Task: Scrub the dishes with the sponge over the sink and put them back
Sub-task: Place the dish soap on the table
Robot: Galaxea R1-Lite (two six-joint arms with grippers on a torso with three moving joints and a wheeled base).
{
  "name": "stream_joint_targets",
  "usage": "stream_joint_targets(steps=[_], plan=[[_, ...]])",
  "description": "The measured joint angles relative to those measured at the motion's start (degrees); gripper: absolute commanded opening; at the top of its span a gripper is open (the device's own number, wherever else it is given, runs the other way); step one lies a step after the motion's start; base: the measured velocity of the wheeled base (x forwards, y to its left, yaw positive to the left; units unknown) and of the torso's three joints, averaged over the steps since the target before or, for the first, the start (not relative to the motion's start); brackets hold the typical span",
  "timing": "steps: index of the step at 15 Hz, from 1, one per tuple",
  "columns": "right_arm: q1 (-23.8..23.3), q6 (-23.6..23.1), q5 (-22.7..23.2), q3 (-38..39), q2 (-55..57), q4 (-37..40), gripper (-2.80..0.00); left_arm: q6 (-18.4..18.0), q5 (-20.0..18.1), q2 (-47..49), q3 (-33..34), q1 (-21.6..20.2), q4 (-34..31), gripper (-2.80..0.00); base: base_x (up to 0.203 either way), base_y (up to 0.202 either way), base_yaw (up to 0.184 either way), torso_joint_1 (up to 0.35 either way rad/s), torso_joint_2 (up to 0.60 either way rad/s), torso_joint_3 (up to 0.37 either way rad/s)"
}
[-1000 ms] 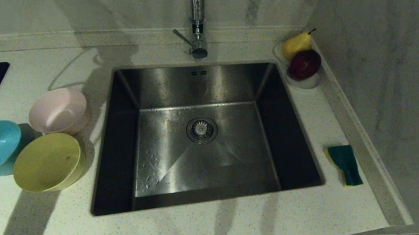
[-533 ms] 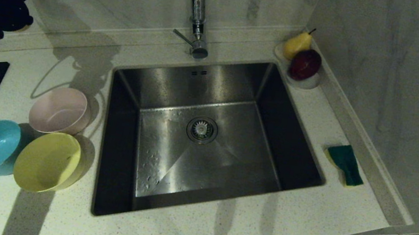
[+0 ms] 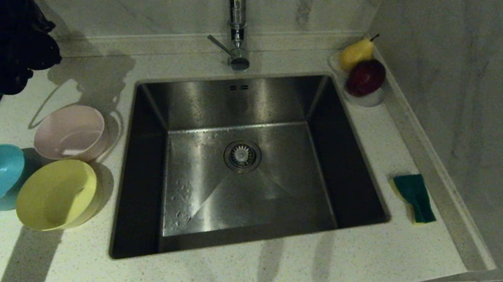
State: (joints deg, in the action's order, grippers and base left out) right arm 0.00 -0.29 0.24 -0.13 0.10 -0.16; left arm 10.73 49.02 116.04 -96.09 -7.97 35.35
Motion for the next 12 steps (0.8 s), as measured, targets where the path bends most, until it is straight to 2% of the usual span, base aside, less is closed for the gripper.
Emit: stream_joint_targets(steps=[6, 12], plan=[[0.00, 0.00, 0.01, 0.00, 0.00, 0.01, -2.80, 3.51, 0.49, 5.28, -0.71, -0.97, 0.00, -2.80, 0.000, 0.000, 0.000, 0.000, 0.00, 0.000], [0.00, 0.00, 0.02, -0.02, 0.00, 0.02, -2.80, 3.19, 1.67, 8.13, -3.04, -1.06, 3.92, -2.80, 0.000, 0.000, 0.000, 0.000, 0.00, 0.000]])
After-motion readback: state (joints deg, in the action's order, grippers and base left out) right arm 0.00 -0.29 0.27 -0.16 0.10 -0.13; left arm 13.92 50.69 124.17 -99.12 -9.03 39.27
